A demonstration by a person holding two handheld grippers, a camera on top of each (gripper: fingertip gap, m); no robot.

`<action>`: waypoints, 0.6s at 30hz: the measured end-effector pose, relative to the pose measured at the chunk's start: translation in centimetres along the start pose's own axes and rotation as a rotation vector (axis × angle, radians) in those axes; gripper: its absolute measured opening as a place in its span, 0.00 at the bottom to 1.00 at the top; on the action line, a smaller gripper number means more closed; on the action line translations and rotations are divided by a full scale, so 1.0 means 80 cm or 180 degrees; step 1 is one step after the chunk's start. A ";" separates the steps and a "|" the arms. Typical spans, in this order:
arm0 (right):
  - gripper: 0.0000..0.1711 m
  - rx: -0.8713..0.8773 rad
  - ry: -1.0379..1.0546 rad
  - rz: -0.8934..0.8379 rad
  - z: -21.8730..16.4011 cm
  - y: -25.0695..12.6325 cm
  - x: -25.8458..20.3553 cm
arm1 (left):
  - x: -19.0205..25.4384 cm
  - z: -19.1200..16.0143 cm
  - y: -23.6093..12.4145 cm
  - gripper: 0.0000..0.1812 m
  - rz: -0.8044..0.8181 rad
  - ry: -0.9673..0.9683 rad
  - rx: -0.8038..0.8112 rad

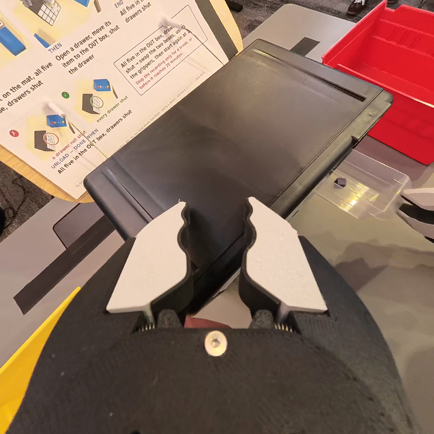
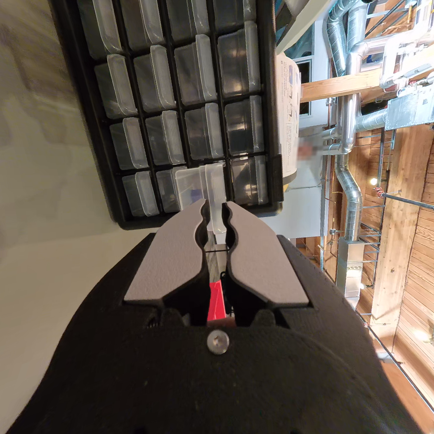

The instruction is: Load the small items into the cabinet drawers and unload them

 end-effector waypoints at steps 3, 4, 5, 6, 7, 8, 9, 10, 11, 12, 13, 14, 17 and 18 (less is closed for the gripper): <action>0.05 0.0027 -0.0021 0.0026 0.001 -0.007 0.001 | 0.000 0.000 0.000 0.25 0.0008 0.0007 0.0004; 0.05 0.0042 -0.0022 0.0036 0.001 -0.010 0.001 | 0.000 0.000 0.000 0.25 0.0009 0.0006 0.0005; 0.05 0.0051 -0.0016 0.0053 0.001 -0.012 0.001 | 0.000 0.000 0.000 0.26 0.0014 0.0008 0.0009; 0.05 0.0062 -0.0019 0.0064 0.001 -0.014 0.001 | -0.001 0.000 0.000 0.26 0.0025 0.0007 0.0014; 0.05 0.0081 -0.0022 0.0073 0.002 -0.016 0.002 | -0.001 0.000 0.000 0.27 0.0043 0.0000 0.0021; 0.05 0.0113 -0.0009 0.0086 0.002 -0.018 0.002 | -0.001 0.000 0.000 0.27 0.0048 0.0000 0.0026; 0.05 0.0187 0.0014 0.0079 0.002 -0.021 0.003 | -0.001 0.000 0.000 0.27 0.0054 0.0003 0.0026; 0.05 0.0232 0.0049 0.0081 0.002 -0.023 0.005 | 0.000 0.000 -0.001 0.27 0.0073 0.0011 0.0026; 0.05 0.0206 0.0077 0.0116 0.001 -0.022 0.005 | 0.000 0.001 -0.001 0.28 0.0105 0.0019 0.0029; 0.06 0.0170 0.0071 0.0160 0.000 -0.021 0.004 | 0.001 0.001 -0.001 0.27 0.0122 0.0028 0.0026; 0.05 0.0172 0.0048 0.0186 0.000 -0.020 0.004 | 0.000 0.002 -0.001 0.28 0.0154 0.0040 0.0023; 0.06 0.0196 0.0044 0.0206 0.000 -0.020 0.004 | -0.001 0.002 -0.002 0.31 0.0219 0.0055 0.0029; 0.09 0.0231 0.0073 0.0278 0.002 -0.022 0.005 | -0.001 0.000 -0.004 0.38 0.0170 -0.0033 0.0051; 0.09 0.0245 0.0099 0.0301 0.002 -0.022 0.005 | 0.000 -0.001 -0.004 0.40 0.0146 -0.0060 0.0070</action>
Point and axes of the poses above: each gripper's, where its closed fingertips meet, y out along the fingers, z out of its top, x = y × z across the jaws, the point moved 9 cm from there along -y, back along the fingers, and after that the axes turned 5 degrees about -y, right-handed, at the moved point
